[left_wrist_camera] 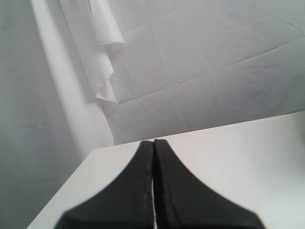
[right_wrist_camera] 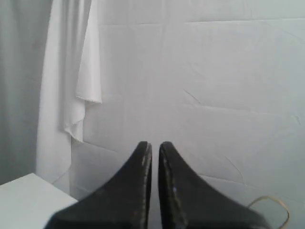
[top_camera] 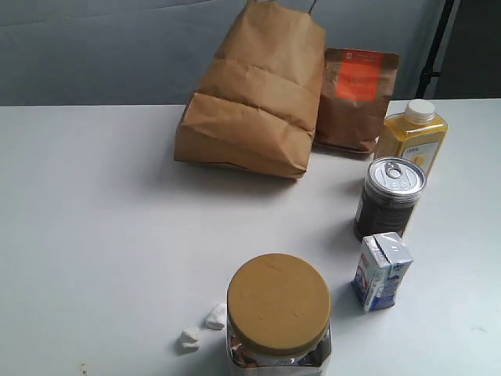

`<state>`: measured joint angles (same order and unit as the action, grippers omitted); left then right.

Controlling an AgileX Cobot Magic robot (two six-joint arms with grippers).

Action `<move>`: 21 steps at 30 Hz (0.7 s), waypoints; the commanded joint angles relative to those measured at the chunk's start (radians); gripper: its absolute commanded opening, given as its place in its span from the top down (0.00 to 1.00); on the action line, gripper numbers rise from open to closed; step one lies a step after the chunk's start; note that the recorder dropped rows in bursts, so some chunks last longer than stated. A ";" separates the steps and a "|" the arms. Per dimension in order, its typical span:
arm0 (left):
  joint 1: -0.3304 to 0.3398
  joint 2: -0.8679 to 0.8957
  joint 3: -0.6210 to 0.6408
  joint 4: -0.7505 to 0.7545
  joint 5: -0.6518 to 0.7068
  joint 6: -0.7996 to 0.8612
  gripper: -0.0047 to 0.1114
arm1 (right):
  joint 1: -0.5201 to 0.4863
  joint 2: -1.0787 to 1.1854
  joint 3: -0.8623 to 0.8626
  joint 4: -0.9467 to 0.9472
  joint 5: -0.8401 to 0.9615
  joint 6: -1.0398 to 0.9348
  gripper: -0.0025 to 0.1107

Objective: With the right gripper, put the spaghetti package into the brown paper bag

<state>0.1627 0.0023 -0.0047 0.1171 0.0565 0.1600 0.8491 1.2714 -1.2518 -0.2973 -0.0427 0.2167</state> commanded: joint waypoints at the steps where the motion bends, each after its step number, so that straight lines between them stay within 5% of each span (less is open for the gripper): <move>1: 0.002 -0.002 0.005 -0.004 -0.007 -0.004 0.96 | -0.002 -0.216 0.261 -0.013 0.033 -0.005 0.98; 5: 0.002 -0.002 0.005 -0.004 -0.007 -0.004 0.96 | -0.030 -0.373 0.485 0.057 0.033 -0.036 0.98; 11: 0.002 -0.002 0.005 -0.004 -0.007 -0.004 0.96 | -0.213 -0.732 0.861 0.207 0.027 -0.038 0.98; 21: 0.002 -0.002 0.005 -0.004 -0.007 -0.004 0.96 | -0.467 -1.181 1.156 0.297 0.135 -0.038 0.98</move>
<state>0.1627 0.0023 -0.0047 0.1171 0.0565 0.1600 0.4251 0.1673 -0.1426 -0.0239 0.0543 0.1860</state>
